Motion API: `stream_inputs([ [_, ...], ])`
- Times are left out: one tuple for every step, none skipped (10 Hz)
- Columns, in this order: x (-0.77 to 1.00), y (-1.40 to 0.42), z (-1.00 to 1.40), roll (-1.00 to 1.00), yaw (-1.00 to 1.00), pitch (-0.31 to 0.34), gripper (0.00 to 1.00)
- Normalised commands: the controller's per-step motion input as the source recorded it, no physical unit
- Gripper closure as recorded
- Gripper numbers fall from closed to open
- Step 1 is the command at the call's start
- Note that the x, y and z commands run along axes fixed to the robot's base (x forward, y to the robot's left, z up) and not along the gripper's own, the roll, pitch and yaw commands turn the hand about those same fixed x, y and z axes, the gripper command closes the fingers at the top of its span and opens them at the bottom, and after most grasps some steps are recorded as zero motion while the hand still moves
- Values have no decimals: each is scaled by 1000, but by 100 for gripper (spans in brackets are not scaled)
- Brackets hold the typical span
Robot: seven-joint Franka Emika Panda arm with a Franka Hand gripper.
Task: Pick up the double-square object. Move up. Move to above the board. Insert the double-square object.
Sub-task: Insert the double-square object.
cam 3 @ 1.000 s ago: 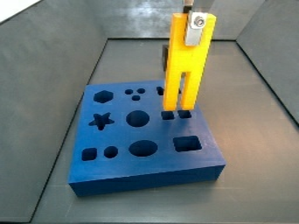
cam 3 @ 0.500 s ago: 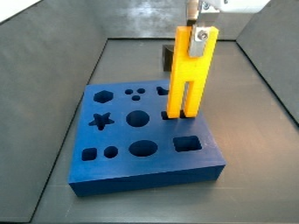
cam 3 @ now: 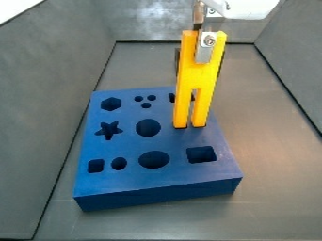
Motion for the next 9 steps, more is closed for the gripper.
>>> stream_inputs([
  [0, 0, -429, 119, 89, 0, 100],
  [46, 0, -449, 117, 160, 0, 100],
  [0, -40, -654, 227, 171, -3, 100],
  [0, -140, -763, 296, 174, -4, 100],
  [0, -134, -723, 304, 149, 0, 100],
  [0, -17, -217, 101, 31, -21, 100],
  [-3, 0, 0, 0, 0, -21, 100],
  [0, 0, 0, 0, 0, -10, 100],
  [0, 0, 0, 0, 0, 0, 100],
])
